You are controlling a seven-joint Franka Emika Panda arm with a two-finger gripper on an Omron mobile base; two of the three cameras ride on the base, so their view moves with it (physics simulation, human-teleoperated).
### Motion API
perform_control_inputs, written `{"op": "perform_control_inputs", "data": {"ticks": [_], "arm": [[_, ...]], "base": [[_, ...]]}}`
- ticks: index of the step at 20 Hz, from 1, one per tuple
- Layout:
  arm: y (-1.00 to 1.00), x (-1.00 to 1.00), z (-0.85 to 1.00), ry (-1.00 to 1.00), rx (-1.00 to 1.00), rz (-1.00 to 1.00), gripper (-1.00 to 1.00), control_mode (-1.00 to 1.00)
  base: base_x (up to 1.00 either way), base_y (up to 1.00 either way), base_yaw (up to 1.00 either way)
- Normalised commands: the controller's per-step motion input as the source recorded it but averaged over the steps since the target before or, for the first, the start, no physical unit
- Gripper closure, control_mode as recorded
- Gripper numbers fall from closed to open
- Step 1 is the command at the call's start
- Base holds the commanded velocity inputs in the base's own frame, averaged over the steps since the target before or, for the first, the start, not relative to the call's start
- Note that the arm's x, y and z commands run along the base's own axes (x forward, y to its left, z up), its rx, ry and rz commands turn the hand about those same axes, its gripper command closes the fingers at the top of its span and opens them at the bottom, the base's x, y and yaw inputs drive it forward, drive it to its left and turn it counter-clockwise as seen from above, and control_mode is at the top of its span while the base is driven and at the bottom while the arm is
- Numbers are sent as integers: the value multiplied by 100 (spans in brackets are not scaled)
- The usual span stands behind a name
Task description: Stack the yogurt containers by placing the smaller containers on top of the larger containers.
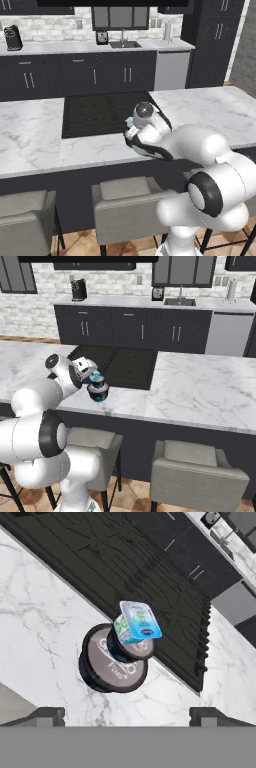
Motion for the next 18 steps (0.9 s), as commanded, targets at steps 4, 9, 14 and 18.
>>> {"op": "perform_control_inputs", "data": {"ticks": [4, 9, 14, 18], "arm": [[0, -52, 50, 6, 38, 5, -100, -100], [0, -69, 63, 7, 34, 1, -100, -100], [-9, -94, 52, 2, 23, -1, -100, -100], [-10, -99, 34, 1, 20, -12, -100, -100]], "base": [[0, 0, 0], [0, 0, 0], [0, 0, 0], [0, 0, 0]]}}
